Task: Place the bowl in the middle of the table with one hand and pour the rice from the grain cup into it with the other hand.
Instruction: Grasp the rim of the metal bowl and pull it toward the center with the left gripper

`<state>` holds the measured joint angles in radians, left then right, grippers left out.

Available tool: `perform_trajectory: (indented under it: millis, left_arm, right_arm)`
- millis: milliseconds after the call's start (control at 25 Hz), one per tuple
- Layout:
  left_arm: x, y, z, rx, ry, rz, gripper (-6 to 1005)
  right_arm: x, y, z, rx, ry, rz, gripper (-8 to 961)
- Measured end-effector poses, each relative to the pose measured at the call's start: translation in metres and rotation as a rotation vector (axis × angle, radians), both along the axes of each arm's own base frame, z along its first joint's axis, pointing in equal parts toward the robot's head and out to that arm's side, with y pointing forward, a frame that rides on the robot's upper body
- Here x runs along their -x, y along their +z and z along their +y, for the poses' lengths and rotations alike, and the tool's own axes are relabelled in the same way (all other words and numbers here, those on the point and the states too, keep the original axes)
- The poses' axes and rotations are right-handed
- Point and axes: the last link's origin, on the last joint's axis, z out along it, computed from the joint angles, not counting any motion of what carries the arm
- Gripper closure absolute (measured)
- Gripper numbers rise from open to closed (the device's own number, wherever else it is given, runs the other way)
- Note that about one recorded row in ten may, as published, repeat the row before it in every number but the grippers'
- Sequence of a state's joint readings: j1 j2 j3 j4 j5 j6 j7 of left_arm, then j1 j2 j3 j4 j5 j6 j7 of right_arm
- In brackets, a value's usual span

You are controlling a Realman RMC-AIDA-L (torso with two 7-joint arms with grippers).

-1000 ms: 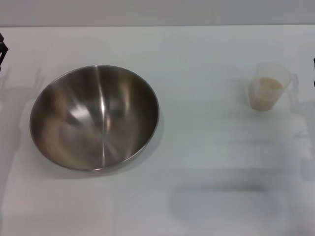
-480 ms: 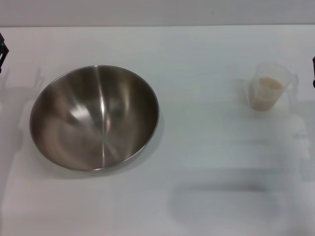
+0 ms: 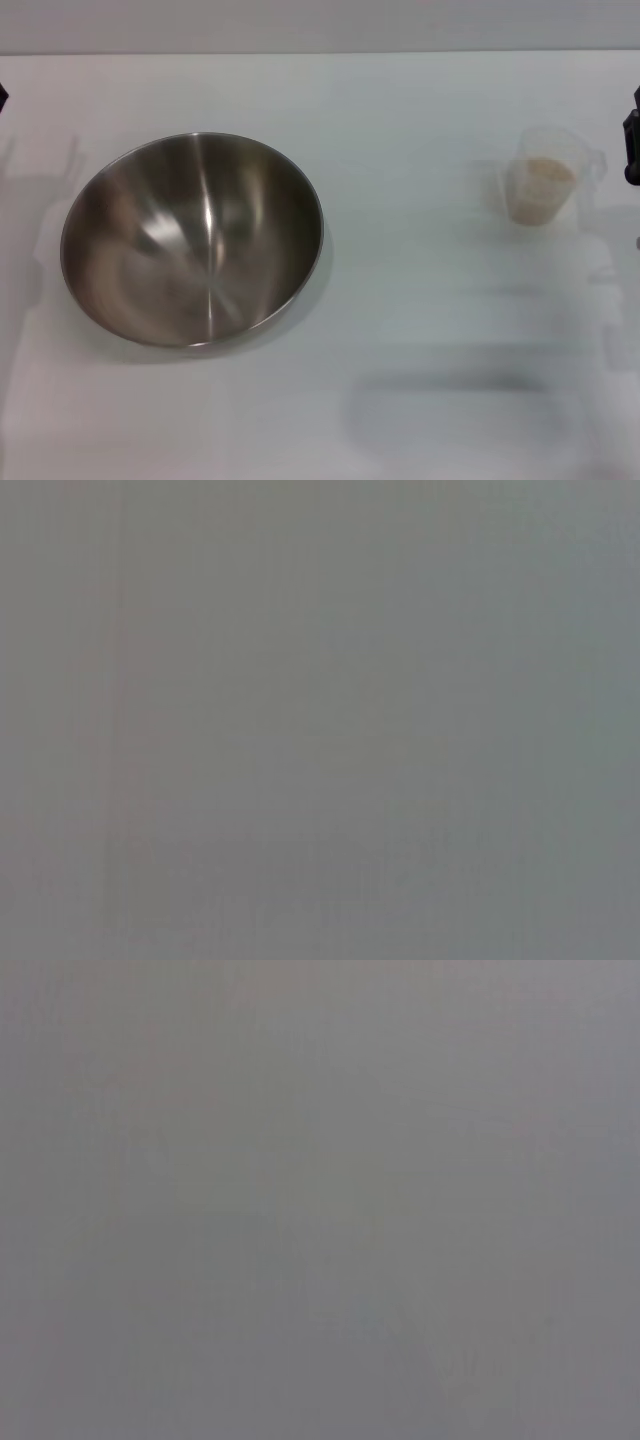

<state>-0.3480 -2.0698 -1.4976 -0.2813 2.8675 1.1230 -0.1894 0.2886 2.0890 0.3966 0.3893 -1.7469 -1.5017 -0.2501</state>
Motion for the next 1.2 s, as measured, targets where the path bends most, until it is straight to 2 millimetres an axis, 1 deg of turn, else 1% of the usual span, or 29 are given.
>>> perform_trajectory:
  millis: [440,760,1200]
  left_arm:
    - [0.003,0.003,-0.001,-0.013,0.011,0.003,170]
    - [0.004,0.004,0.003,-0.014,0.03,-0.004,173]
    - [0.006,0.004,0.0,-0.016,0.035,-0.006,178]
  right_arm:
    - [0.004,-0.002,0.006,0.01,0.01,0.001,453]
    - [0.006,-0.004,0.01,0.028,0.01,-0.001,453]
    - [0.008,-0.007,0.014,0.048,0.01,-0.002,453]
